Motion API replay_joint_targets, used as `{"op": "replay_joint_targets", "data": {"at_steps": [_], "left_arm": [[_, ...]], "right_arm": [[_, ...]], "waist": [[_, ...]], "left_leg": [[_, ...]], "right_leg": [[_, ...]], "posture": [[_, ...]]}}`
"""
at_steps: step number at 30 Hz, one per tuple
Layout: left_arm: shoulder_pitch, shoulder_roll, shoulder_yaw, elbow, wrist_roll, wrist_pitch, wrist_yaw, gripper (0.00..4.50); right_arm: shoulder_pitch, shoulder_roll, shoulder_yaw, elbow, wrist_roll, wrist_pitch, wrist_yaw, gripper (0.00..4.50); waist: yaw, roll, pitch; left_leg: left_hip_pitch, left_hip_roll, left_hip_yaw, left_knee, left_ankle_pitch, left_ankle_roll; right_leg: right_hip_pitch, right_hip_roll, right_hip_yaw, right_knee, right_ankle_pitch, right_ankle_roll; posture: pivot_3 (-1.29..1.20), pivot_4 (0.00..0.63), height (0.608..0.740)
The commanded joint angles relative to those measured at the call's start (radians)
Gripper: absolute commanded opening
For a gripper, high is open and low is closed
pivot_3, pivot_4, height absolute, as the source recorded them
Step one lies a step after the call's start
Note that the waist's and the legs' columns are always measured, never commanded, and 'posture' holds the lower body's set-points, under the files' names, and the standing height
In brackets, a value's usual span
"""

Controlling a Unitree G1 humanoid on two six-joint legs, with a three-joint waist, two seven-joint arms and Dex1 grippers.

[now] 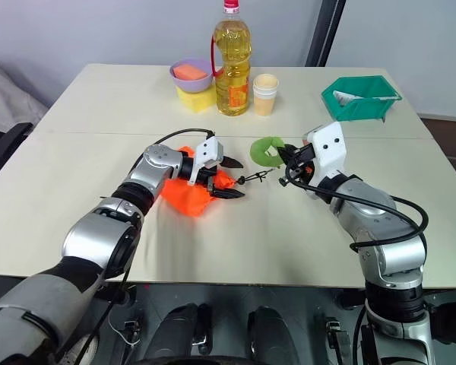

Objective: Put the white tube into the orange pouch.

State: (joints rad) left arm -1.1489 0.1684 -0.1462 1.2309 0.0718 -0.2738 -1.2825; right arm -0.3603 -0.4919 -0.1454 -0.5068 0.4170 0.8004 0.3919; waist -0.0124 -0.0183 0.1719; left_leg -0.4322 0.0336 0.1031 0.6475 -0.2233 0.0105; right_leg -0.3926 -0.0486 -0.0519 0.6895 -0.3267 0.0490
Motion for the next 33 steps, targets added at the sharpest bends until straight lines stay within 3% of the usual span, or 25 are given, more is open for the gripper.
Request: {"op": "replay_joint_targets", "data": {"at_steps": [1,6,8,16,29,33], "left_arm": [[-0.038,-0.003,-0.005,0.007,0.015,-0.018,-0.007,4.47],[-0.045,-0.007,-0.003,0.018,0.027,-0.022,-0.010,4.47],[-0.045,-0.006,-0.004,0.019,0.034,-0.026,-0.014,3.96],[-0.043,-0.006,0.006,0.018,0.033,-0.030,-0.019,0.23],[-0.004,0.027,-0.026,0.008,0.075,-0.073,-0.017,0.22],[0.024,0.062,-0.041,-0.008,0.081,-0.091,-0.058,0.22]], "right_arm": [[0.001,0.001,-0.014,-0.054,0.013,-0.005,-0.013,0.00],[0.012,0.002,-0.014,-0.065,0.014,-0.005,-0.023,0.00],[0.014,0.003,-0.014,-0.066,0.015,-0.005,-0.025,0.00],[0.016,0.005,-0.007,-0.066,0.015,-0.008,-0.027,0.00],[0.014,-0.003,-0.014,-0.050,0.000,-0.018,-0.032,0.00],[-0.011,-0.010,-0.064,0.014,-0.038,-0.002,-0.096,0.00]], "waist": [[-0.001,0.000,0.000],[0.000,0.000,0.000],[0.000,0.000,0.000],[0.000,0.000,0.000],[-0.001,0.000,0.000],[-0.001,0.000,0.000]], "left_leg": [[0.000,0.000,0.000,0.000,0.000,0.000],[0.000,0.000,0.000,0.000,0.000,0.000],[0.000,0.000,0.000,0.000,0.000,0.000],[0.000,0.000,0.000,0.000,0.000,0.000],[0.000,0.000,0.000,0.000,0.000,0.000],[0.000,0.000,0.000,0.000,0.000,0.000]], "right_leg": [[0.000,0.000,0.000,0.000,0.000,0.000],[0.000,0.000,0.000,0.000,0.000,0.000],[0.000,0.000,0.000,0.000,0.000,0.000],[0.000,0.000,0.000,0.000,0.000,0.000],[0.000,0.000,0.000,0.000,0.000,0.000],[0.000,0.000,0.000,0.000,0.000,0.000]], "posture": [[0.00,0.150,0.737],[0.00,0.150,0.737],[0.00,0.150,0.737],[0.00,0.150,0.737],[0.00,0.150,0.737],[0.00,0.150,0.737]]}}
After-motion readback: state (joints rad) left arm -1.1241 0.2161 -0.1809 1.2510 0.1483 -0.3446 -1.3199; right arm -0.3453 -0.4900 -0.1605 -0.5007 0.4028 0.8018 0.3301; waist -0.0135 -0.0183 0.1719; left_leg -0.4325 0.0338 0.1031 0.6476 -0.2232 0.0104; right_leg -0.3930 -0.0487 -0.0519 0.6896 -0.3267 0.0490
